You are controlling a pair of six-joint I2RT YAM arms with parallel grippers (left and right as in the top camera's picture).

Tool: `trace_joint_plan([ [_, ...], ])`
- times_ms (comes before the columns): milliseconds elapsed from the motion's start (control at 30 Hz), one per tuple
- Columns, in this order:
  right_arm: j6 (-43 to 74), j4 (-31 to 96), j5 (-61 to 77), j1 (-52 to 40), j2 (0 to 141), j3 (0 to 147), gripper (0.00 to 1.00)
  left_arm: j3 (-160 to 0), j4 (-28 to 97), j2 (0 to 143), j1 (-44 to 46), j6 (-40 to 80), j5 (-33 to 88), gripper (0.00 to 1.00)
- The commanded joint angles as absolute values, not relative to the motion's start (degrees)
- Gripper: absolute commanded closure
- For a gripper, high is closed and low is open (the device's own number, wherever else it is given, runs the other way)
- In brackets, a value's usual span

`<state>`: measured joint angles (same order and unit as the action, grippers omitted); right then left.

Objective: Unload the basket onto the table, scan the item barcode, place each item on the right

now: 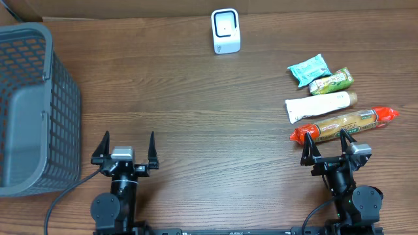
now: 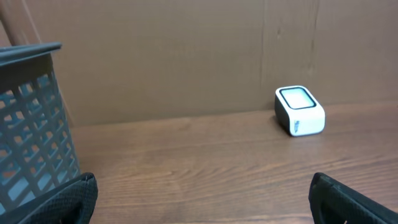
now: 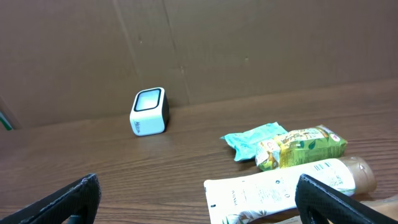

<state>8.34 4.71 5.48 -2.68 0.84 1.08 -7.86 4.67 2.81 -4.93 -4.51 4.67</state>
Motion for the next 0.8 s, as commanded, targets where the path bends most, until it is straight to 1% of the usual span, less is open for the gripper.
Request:
trace_joint_plan([
  [0, 8.6, 4.4, 4.8, -2.9, 0.2, 0.5, 0.0, -4.6, 4.5, 0.2, -5.2, -7.8, 4.0, 0.01],
  [200, 8.6, 4.4, 4.8, -2.9, 0.2, 0.5, 0.0, -0.2, 4.2, 0.2, -5.2, -7.4, 3.9, 0.0],
  [300, 8.6, 4.4, 4.8, -2.9, 0.2, 0.5, 0.0, -0.3, 4.1, 0.2, -5.2, -5.0, 4.1, 0.01],
  [767, 8.6, 4.4, 4.8, -2.9, 0.2, 0.5, 0.0, -0.3, 4.1, 0.3, -5.2, -5.0, 4.1, 0.01],
])
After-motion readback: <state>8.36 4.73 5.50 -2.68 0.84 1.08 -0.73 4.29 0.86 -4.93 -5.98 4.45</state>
